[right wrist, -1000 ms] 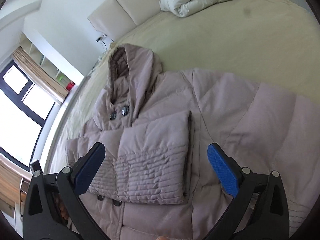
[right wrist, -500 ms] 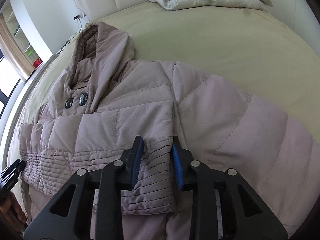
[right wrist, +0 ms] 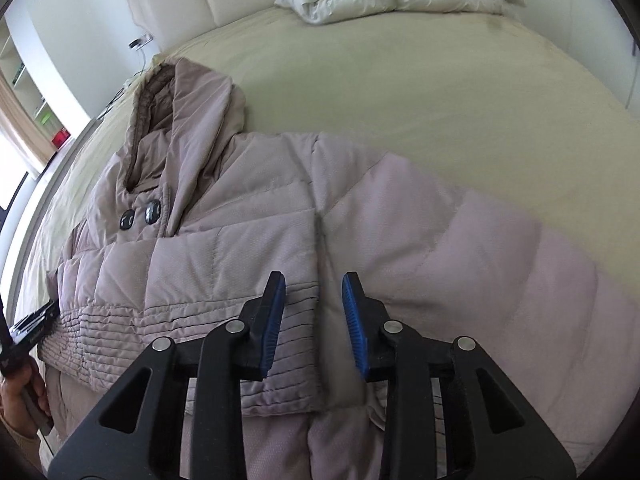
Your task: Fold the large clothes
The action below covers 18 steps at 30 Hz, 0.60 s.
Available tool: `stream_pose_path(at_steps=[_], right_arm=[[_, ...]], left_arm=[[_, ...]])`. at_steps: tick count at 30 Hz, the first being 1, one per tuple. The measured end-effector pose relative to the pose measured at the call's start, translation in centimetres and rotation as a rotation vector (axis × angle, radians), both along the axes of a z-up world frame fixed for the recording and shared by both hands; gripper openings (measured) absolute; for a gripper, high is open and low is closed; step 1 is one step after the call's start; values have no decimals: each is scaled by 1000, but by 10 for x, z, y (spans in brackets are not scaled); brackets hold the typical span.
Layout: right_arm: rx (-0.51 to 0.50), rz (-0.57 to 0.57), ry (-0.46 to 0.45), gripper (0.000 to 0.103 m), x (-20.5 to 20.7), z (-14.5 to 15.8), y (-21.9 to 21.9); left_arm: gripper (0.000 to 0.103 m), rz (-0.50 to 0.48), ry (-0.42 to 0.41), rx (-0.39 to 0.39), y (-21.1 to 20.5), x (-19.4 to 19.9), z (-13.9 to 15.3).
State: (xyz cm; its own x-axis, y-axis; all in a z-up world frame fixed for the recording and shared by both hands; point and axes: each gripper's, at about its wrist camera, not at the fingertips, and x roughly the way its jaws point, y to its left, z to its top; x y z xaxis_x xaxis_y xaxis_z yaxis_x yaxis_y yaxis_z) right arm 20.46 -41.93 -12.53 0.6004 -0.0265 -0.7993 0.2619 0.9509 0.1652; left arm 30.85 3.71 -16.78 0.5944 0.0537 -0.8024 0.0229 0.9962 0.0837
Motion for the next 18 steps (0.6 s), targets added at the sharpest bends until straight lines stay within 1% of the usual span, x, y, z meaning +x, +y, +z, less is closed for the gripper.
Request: stream_pose_path(at_steps=[1, 2, 3, 4, 5, 6, 7, 8, 9, 10, 12, 13, 14, 15, 16, 18], right_arm=[[-9, -12, -36, 29, -8, 9, 1], [3, -11, -77, 29, -15, 18, 4], [26, 1, -113, 29, -20, 26, 10], [54, 26, -140, 29, -24, 32, 18], [82, 70, -157, 29, -25, 36, 29], [98, 122, -164, 29, -25, 38, 41], [94, 169, -164, 29, -24, 37, 53], [73, 202, -150, 30, -20, 33, 63], [49, 218, -126, 30, -14, 26, 70], [39, 214, -96, 30, -7, 16, 75], [52, 177, -17, 30, 7, -10, 72], [70, 176, -7, 30, 12, -22, 69], [73, 184, -48, 30, 11, -27, 67], [65, 196, -83, 30, 9, -29, 67], [59, 204, -92, 30, 8, -32, 67], [30, 222, -81, 30, 7, -30, 70]], left_arm=[[38, -6, -6, 6, -1, -2, 0], [38, -5, -1, -10, 1, -2, 1], [38, 4, 12, -54, 8, -1, 4], [37, 24, 27, -115, 17, 0, 10], [37, 51, 22, -176, 27, -1, 19], [37, 89, -19, -214, 38, -5, 31], [37, 115, -63, -216, 44, -8, 43], [36, 119, -90, -202, 45, -8, 52], [36, 101, -93, -185, 43, -5, 57], [36, 74, -92, -151, 37, -1, 59], [37, 18, -84, -54, 19, 9, 52], [37, -5, -53, -15, 11, 17, 41], [38, -17, 1, 9, 7, 27, 24], [39, -17, 42, -2, 8, 34, 8], [43, -4, 38, -27, 11, 36, 0], [44, 8, 32, -40, 13, 37, 2]])
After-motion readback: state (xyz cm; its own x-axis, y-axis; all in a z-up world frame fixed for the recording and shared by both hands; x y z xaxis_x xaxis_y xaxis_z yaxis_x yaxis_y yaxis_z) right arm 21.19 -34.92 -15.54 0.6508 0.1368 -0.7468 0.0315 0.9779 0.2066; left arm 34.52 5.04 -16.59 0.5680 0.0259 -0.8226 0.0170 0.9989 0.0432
